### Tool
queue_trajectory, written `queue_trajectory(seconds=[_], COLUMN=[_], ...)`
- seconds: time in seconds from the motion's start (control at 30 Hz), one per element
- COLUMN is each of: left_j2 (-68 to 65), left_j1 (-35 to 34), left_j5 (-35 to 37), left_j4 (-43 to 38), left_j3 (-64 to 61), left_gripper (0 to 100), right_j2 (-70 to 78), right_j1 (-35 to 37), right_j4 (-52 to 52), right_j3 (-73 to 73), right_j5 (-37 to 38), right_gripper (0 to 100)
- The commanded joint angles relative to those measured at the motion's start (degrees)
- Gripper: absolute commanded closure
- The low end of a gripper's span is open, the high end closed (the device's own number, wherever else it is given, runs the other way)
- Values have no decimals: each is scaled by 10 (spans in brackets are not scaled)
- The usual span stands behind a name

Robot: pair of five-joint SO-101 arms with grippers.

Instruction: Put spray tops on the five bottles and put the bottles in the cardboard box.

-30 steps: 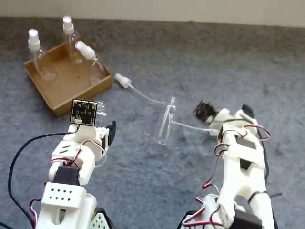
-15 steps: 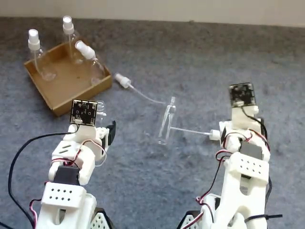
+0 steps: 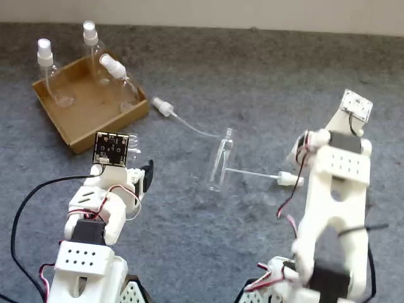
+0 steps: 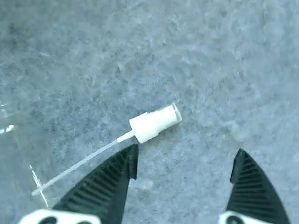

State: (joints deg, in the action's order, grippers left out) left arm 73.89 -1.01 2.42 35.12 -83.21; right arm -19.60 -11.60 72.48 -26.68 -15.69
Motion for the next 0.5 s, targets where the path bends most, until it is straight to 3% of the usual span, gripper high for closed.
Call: queue_trajectory(seconds=[0.0,0.3,0.47], left_j2=[11,11,11], left_j1=[11,11,11], left_j5=[3,3,3], left_j4=[-12,-12,-12], left_j3=[2,1,1], left_gripper=[895,895,895], right_j2=[100,245,301], right_j1=[23,65,62], right_j4=[53,51,51], right_j3=[111,162,191], right_j5=[-147,-262,-267], right_gripper=[710,710,710])
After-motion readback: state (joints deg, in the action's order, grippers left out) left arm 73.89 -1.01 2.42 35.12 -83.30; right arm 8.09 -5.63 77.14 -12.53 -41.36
